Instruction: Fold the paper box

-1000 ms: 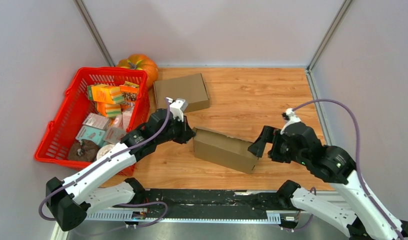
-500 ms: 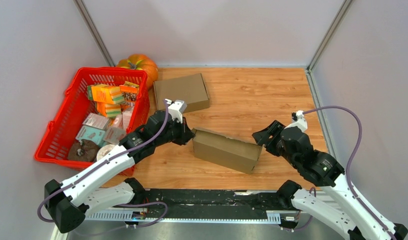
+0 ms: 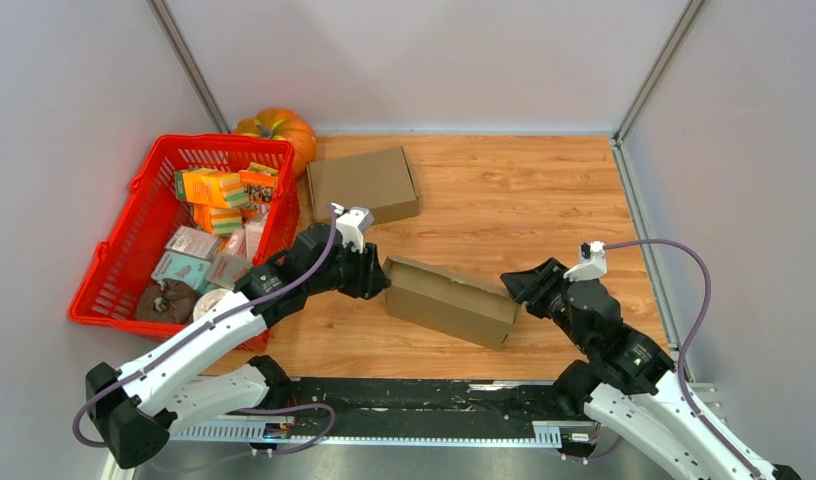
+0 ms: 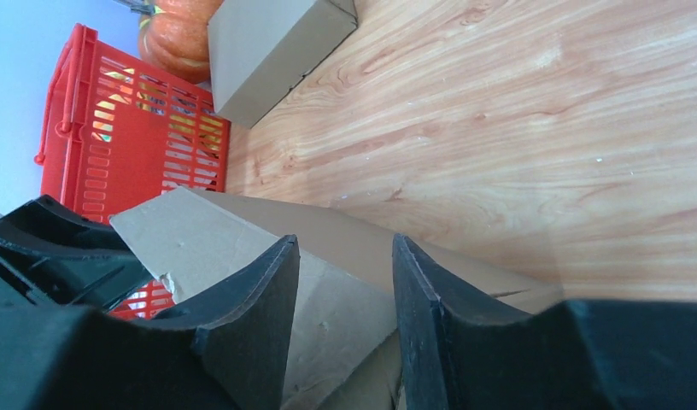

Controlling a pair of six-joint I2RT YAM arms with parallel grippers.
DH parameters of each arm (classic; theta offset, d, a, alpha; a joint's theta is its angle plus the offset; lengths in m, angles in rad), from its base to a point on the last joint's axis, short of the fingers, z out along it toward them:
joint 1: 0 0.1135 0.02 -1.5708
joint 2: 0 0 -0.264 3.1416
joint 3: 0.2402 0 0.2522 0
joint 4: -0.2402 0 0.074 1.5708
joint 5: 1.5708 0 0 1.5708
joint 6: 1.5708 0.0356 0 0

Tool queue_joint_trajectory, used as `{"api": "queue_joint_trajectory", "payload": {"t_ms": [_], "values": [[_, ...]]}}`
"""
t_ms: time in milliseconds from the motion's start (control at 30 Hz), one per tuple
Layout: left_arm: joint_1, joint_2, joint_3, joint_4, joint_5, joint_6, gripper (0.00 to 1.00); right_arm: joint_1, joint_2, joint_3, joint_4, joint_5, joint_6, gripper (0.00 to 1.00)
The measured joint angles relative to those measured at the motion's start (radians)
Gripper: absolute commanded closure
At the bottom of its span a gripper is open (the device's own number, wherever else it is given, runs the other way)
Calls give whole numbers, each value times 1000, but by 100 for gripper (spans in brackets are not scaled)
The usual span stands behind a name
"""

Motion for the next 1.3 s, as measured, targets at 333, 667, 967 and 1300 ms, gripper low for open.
{"api": "queue_joint_trajectory", "payload": {"t_ms": [333, 667, 967, 1300], "values": [[111, 0, 411, -335, 203, 89, 80, 5, -16, -61, 118, -25, -75, 55], [113, 242, 260, -36, 403, 8, 87, 30, -31, -76, 143, -14, -164, 54], [111, 159, 59, 122, 403, -12, 88, 36, 39, 27, -48, 13, -146, 39], [107, 102, -17, 212, 379, -40, 88, 17, 141, 327, -148, -130, -144, 84]]}}
